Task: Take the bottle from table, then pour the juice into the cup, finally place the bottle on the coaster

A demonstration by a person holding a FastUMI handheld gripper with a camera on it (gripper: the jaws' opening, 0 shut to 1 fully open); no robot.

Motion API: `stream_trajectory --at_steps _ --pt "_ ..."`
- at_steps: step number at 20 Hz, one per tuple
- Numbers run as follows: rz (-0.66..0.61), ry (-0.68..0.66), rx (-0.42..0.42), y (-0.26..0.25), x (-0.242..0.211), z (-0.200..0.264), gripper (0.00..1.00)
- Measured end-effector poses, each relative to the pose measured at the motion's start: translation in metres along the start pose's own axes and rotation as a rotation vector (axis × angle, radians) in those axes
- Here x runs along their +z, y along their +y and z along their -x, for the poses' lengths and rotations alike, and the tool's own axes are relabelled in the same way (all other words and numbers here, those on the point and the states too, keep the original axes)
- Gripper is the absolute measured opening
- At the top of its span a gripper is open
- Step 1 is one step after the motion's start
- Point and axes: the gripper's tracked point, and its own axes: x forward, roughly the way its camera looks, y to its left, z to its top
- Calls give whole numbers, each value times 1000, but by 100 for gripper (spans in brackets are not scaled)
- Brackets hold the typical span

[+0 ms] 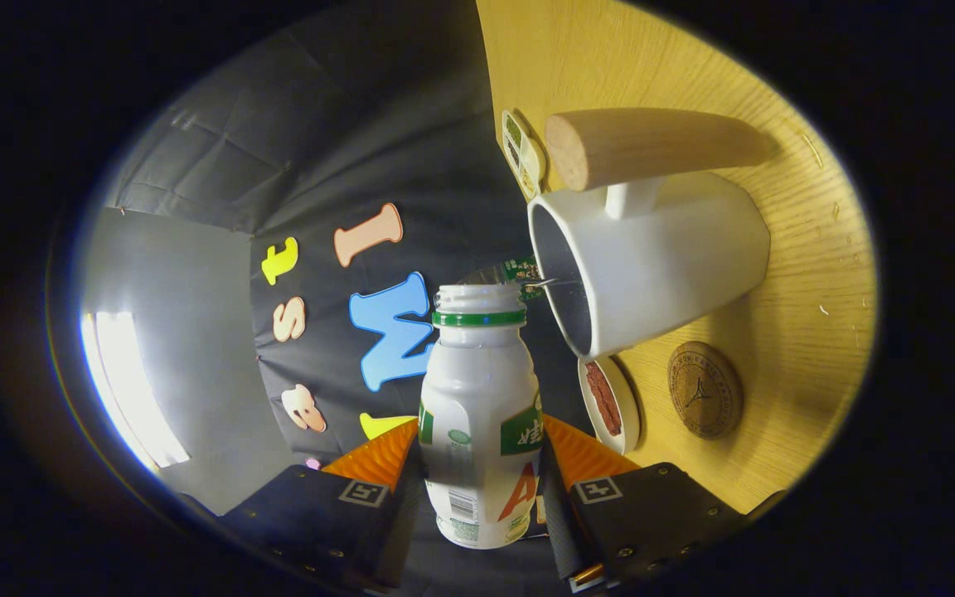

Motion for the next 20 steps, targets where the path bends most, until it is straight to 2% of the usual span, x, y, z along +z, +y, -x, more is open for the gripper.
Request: stream_trajectory --at_steps 10,15,20 --pt "20 -1 -15 -3 2 2 66" --pt "79 -3 -34 -6 2 3 66" --pt "232 10 -76 -16 -1 1 66"
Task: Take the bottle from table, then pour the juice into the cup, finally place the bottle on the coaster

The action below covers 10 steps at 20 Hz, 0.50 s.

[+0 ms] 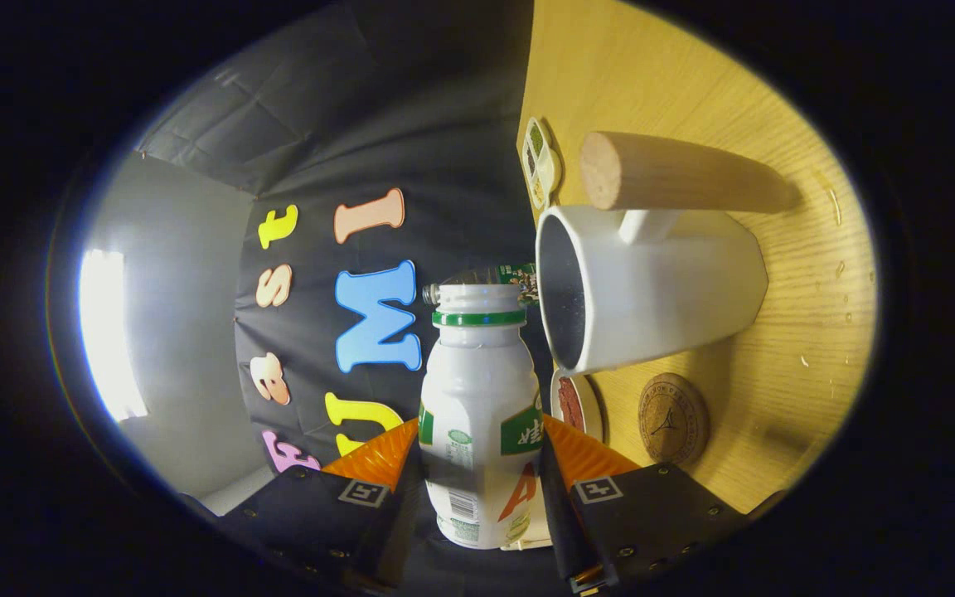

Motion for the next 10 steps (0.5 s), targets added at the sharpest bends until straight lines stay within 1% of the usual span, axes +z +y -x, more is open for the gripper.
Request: stream_trajectory --at_steps 2,5,10 --pt "74 12 -11 -4 -5 -1 66" --pt "230 24 -40 -11 -10 0 66" --pt "458 48 -59 -11 -22 0 67"
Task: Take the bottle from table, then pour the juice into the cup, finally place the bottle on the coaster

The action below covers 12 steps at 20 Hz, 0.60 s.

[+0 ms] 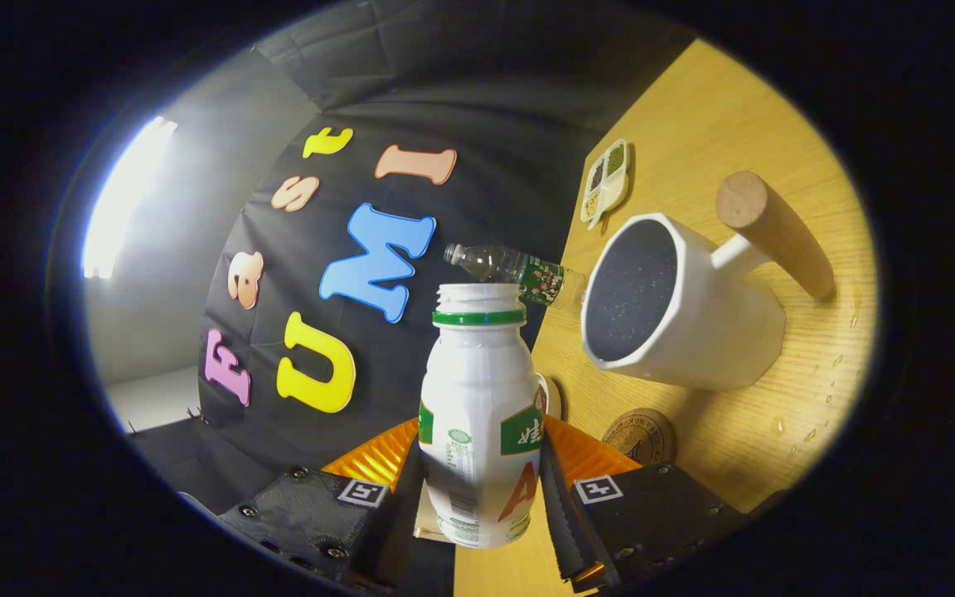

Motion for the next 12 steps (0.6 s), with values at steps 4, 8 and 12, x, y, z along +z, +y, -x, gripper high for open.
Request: stream_trajectory --at_steps 4,8,12 --pt "257 -1 -43 5 -4 -3 67" --pt "508 15 -64 18 -14 -6 67" --pt "793 -12 -108 24 -15 -8 67"
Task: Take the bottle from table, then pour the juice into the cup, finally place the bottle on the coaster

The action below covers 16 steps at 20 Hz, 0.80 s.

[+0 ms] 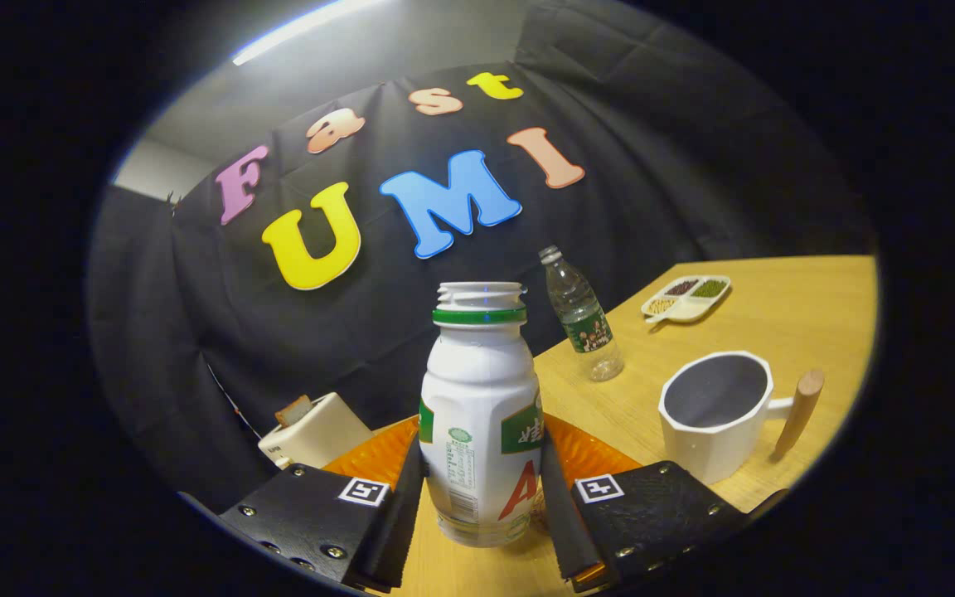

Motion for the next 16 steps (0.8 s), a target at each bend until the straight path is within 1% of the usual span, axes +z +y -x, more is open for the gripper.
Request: stream_trajectory --at_steps 4,6,8,16 --pt "278 -63 -64 -1 12 -4 67" --pt "364 -95 -77 -1 16 -8 67" --pt "387 -97 -69 -1 14 -14 67" --pt "381 -64 -47 -13 -15 -35 67"
